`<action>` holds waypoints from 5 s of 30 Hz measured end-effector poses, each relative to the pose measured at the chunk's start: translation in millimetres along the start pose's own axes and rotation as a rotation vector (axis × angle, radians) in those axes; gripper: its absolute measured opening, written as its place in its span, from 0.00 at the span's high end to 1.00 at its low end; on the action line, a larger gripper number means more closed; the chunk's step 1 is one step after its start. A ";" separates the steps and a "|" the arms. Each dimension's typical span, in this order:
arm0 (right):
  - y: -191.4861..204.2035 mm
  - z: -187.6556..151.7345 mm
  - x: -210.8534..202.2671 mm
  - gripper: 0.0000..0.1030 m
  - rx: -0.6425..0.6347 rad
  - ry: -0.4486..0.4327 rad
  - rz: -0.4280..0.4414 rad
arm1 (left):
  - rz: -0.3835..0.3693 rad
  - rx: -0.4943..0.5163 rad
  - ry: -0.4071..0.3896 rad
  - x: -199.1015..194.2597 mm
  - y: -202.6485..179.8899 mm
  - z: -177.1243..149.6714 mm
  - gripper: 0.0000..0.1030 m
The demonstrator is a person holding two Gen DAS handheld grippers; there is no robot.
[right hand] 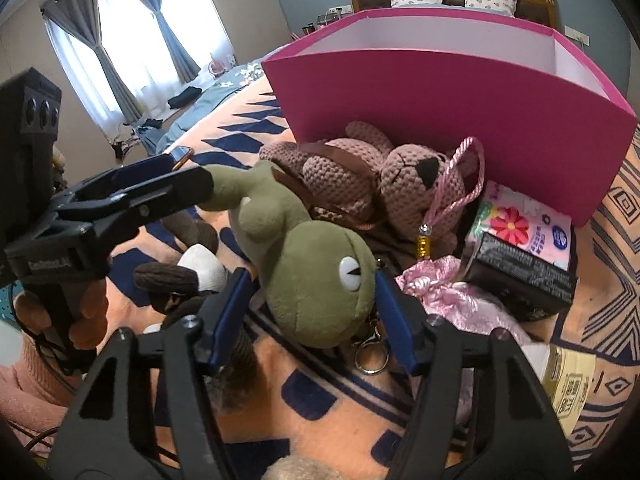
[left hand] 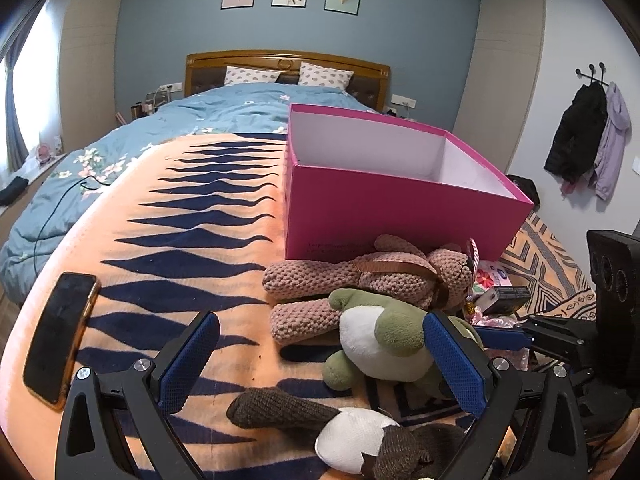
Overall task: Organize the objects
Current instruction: 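Close the right gripper on the green plush frog, then lift the frog over the pink box and open the right gripper inside, then move the right gripper back to the brown-and-white plush dog, then close the right gripper on the brown-and-white plush dog's head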
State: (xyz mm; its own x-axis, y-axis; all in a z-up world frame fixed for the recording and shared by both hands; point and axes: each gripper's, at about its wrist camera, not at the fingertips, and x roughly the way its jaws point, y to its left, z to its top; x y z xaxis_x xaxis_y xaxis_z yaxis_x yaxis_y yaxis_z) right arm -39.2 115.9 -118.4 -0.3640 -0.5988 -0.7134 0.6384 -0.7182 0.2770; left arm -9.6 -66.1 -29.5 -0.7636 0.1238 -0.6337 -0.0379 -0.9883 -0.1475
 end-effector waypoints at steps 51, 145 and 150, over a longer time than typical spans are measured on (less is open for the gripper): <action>-10.5 45.9 -85.9 0.49 -0.071 -0.222 0.106 | -0.338 0.132 0.023 -27.4 -41.5 53.7 0.36; -9.7 -6.2 -15.3 0.49 -0.065 0.047 0.211 | -0.261 0.084 0.073 -23.3 -0.7 -20.5 0.29; -42.2 3.6 -22.0 0.54 0.035 0.011 0.195 | -0.299 0.139 0.136 -1.1 -23.5 -26.4 0.29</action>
State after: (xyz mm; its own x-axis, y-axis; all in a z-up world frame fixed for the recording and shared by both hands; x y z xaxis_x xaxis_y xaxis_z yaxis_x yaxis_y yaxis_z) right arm -60.6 158.1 -112.0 -0.2278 -0.7241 -0.6510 0.6724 -0.6006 0.4327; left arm 9.1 -40.7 -45.4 -0.6131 0.4108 -0.6748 -0.3410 -0.9081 -0.2430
